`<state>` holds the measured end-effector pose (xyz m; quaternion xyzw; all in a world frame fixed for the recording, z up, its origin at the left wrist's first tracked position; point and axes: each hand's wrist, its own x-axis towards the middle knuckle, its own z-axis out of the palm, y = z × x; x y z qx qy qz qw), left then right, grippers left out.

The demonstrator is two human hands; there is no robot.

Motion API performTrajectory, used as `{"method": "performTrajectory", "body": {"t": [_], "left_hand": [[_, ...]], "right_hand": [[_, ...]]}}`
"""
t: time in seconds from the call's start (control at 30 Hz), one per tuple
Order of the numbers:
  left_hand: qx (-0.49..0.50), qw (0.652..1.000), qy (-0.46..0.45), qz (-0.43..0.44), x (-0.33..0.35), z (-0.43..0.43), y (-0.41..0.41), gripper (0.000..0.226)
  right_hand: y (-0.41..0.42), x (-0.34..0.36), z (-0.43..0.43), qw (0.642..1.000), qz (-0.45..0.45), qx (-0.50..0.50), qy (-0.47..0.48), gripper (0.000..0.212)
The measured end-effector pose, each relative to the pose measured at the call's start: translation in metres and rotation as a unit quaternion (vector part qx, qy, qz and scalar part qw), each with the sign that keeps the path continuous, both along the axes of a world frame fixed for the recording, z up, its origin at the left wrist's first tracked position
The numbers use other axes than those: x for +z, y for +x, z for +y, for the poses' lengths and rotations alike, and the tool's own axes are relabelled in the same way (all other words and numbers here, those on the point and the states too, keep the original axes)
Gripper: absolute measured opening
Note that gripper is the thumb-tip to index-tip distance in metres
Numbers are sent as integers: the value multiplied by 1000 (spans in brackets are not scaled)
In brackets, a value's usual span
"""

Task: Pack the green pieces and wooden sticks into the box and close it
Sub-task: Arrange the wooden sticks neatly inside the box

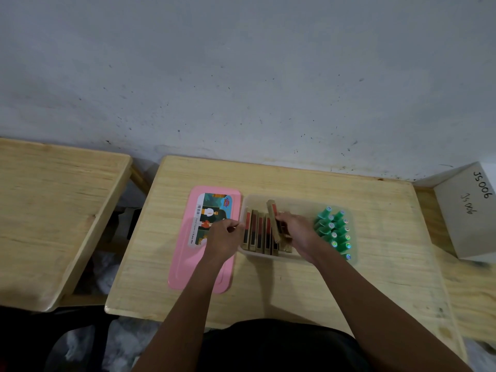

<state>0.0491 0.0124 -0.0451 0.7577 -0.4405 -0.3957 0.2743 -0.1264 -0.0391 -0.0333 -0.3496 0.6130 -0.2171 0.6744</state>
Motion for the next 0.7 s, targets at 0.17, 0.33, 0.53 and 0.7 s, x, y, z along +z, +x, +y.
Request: {"method": "performTrajectory", "body": {"t": [0.17, 0.33, 0.53, 0.7], "left_hand": [[-3, 1000, 4, -3, 0, -1, 2, 23], [2, 1000, 2, -9, -2, -1, 1, 24], [1, 1000, 3, -3, -4, -1, 1, 25], [2, 1000, 0, 2, -5, -2, 1, 24]], "right_hand": [[17, -10, 3, 983, 128, 104, -81, 17], [42, -30, 2, 956, 220, 151, -125, 17], [49, -36, 0, 938, 255, 167, -163, 25], [37, -32, -1, 917, 289, 193, -194, 25]]}}
